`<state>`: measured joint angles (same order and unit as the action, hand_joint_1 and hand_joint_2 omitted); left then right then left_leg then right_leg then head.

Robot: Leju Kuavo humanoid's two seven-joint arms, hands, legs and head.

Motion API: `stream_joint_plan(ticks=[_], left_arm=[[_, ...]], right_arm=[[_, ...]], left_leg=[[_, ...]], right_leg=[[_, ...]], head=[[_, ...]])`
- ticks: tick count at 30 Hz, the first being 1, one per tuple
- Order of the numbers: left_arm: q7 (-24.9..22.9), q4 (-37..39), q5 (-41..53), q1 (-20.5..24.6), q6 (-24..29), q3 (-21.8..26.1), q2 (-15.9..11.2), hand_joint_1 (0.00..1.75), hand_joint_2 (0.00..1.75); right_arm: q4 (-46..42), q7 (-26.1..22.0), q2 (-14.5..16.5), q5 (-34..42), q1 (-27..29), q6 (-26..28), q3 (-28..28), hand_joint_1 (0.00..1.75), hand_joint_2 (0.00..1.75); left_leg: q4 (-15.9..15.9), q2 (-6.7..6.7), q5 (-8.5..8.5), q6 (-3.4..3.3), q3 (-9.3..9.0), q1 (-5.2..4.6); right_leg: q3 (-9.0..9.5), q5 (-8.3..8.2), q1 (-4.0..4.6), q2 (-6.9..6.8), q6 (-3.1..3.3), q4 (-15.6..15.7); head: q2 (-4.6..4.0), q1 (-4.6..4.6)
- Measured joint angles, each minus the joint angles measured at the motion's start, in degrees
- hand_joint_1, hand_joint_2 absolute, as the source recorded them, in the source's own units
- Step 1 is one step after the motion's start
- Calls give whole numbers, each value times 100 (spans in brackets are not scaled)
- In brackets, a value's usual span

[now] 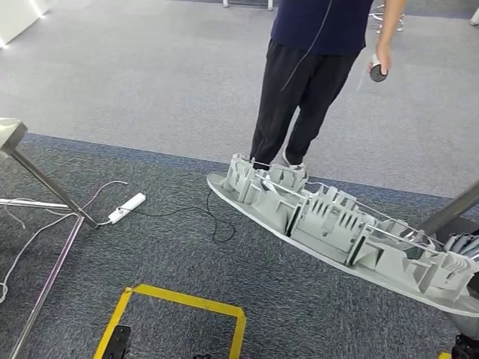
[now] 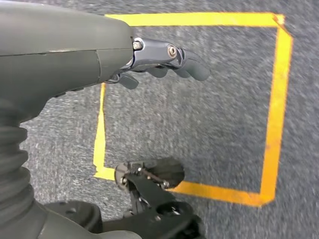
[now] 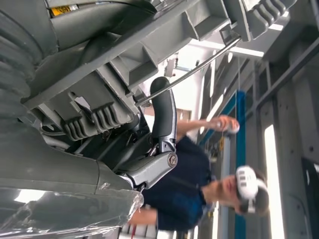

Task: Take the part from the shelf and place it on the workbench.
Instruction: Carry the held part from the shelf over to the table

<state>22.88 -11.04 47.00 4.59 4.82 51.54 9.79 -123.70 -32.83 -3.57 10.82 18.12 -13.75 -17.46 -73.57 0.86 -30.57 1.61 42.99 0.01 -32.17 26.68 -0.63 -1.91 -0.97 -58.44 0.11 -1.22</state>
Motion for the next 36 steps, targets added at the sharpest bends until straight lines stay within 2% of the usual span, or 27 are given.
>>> stream_joint_plan(ticks=[1, 2, 4, 5, 6, 8, 9, 10, 12, 13, 14, 15, 16, 17, 19, 21, 23, 24, 26, 27, 28, 29, 30, 31, 32, 34, 36], left_arm=[[2, 0, 13, 0, 3, 1, -8, 0, 175], [2, 0, 25, 2, 7, 1, -16, 0, 175], [2, 0, 45, 22, 16, 2, -28, 0, 175], [2, 0, 56, 35, 20, 2, -31, 0, 175], [2, 0, 69, 42, 25, 2, -31, 0, 175], [-2, 0, 91, 27, 38, 2, -32, 0, 175], [-6, 0, 98, 13, 44, 3, -32, 0, 175], [-15, 0, 103, 3, 48, 3, -32, 0, 175], [-32, 0, 122, -1, 51, 4, -24, 0, 175], [-39, 0, 134, -4, 51, 4, -18, 0, 175], [-43, 0, 146, -13, 50, 4, -13, 0, 175], [-47, 0, 156, -26, 50, 4, -10, 0, 175], [-50, 0, 162, -38, 49, 4, -8, 0, 175], [-53, 0, 166, -47, 49, 4, -5, 0, 175], [-55, 0, 170, -47, 50, 4, -3, 0, 175], [-55, 0, 170, -45, 50, 4, -5, 0, 175], [-55, 0, 169, -62, 49, 4, -11, 0, 175], [-55, 0, 169, -73, 49, 4, -14, 0, 175], [-55, 0, 169, -64, 49, 4, -16, 0, 175], [-55, 0, 169, -51, 49, 4, -11, 0, 175], [-55, 0, 170, -39, 48, 4, -7, 0, 175], [-55, 0, 170, -34, 46, 4, -4, 0, 175], [-54, 0, 170, -36, 46, 4, -1, 0, 175], [-54, 0, 170, -37, 45, 4, 0, 0, 175], [-53, 0, 170, -37, 44, 4, -1, 0, 175], [-49, 0, 172, -25, 40, 4, -2, 0, 175], [-46, 0, 174, -16, 38, 4, -2, 0, 175]], right_arm=[[5, 0, 4, -1, -8, -3, 6, 175, 175], [9, 0, 7, -2, -16, -5, 13, 175, 175], [13, 1, 10, -7, -29, -5, 24, 175, 175], [15, 1, 11, -13, -35, -5, 29, 175, 175], [17, 1, 13, -19, -45, -3, 35, 175, 175], [22, 1, 14, -33, -65, 6, 56, 175, 175], [23, -1, 14, -38, -70, 10, 67, 175, 175], [23, -6, 14, -41, -67, 16, 74, 175, 175], [24, -16, 16, -44, -48, 28, 83, 175, 175], [25, -19, 17, -44, -33, 34, 85, 175, 175], [25, -20, 19, -44, -18, 38, 88, 175, 175], [25, -20, 21, -44, -6, 39, 90, 175, 175], [25, -21, 21, -44, 1, 40, 91, 175, 175], [24, -22, 21, -44, 4, 40, 92, 175, 175], [23, -25, 23, -44, 4, 42, 95, 175, 175], [23, -27, 26, -48, 2, 48, 99, 175, 175], [23, -26, 27, -56, -3, 53, 102, 175, 175], [23, -25, 27, -60, -9, 54, 105, 175, 175], [22, -27, 28, -61, -8, 55, 110, 175, 175], [21, -29, 28, -61, -7, 55, 111, 175, 175], [21, -30, 29, -61, -4, 55, 111, 175, 175], [21, -29, 29, -61, -2, 55, 111, 175, 175], [21, -28, 29, -62, -4, 55, 111, 175, 175], [21, -27, 29, -62, -6, 55, 111, 175, 175], [21, -27, 29, -63, -9, 55, 111, 175, 175], [21, -26, 29, -66, -15, 54, 111, 175, 175], [21, -26, 29, -68, -17, 53, 111, 175, 175]], left_leg=[[152, -23, 126, -2, -93, -1], [494, -90, 311, -14, -289, -6], [1267, -383, 582, -60, -716, -44], [1498, -489, 630, -94, -833, -64], [1598, -530, 626, -126, -869, -83], [1628, -388, 638, -200, -853, -79], [1641, -320, 647, -234, -857, -64], [1654, -253, 661, -271, -863, -46], [1663, -125, 675, -317, -866, -21], [1662, -54, 678, -329, -864, -19], [1661, 22, 678, -331, -864, -18], [1659, 99, 679, -331, -867, -17], [1657, 178, 679, -328, -874, -12], [1654, 256, 680, -320, -885, -4], [1635, 405, 682, -274, -886, 3], [1626, 537, 711, -198, -841, 5], [1638, 649, 753, -124, -790, 22], [1613, 611, 734, -94, -768, 21], [1281, 347, 508, -47, -607, 4], [944, 171, 318, -28, -451, -4], [548, 66, 128, -14, -266, -3], [212, 20, -2, -7, -112, 0], [24, 0, -39, -6, -33, 0], [56, -10, 37, -13, -64, -1], [295, -40, 195, -28, -204, -5], [1015, -229, 539, -80, -617, -30], [1379, -391, 670, -111, -831, -51]], right_leg=[[6, 3, 0, -74, -1, 0], [17, 8, 1, -142, -7, 0], [38, 35, 30, -265, -45, -10], [46, 49, 50, -320, -70, -15], [54, 61, 68, -378, -94, -15], [70, 85, 67, -474, -149, -4], [60, 133, 57, -417, -182, -48], [7, 230, 45, -296, -212, -188], [-272, 564, 30, 26, -251, -822], [-468, 730, 27, 112, -259, -1223], [-632, 822, 27, 150, -264, -1529], [-716, 812, 24, 164, -265, -1657], [-688, 685, 18, 177, -263, -1549], [-556, 476, 6, 214, -262, -1237], [-193, 124, -48, 454, -273, -439], [-6, 36, -72, 626, -248, -55], [6, 32, -55, 543, -179, -44], [5, 21, -54, 482, -141, -40], [11, 8, -57, 334, -60, -20], [10, 9, -47, 256, -30, -19], [6, 13, -35, 175, -10, -19], [4, 17, -26, 97, -1, -19], [4, 19, -18, 22, 3, -19], [8, 23, -12, -51, 5, -19], [17, 27, -6, -119, 3, -19], [43, 40, 5, -235, -11, -19], [58, 49, 12, -281, -23, -19]], head=[[0, 1], [0, 2], [0, 5], [0, 1], [0, -2], [0, -10], [0, -15], [0, -25], [0, -63], [0, -79], [0, -90], [0, -95], [0, -95], [0, -96], [0, -98], [0, -96], [0, -93], [0, -86], [0, -48], [0, -27], [0, -14], [0, -15], [0, -14], [0, -14], [0, -14], [0, -13], [0, -11]])
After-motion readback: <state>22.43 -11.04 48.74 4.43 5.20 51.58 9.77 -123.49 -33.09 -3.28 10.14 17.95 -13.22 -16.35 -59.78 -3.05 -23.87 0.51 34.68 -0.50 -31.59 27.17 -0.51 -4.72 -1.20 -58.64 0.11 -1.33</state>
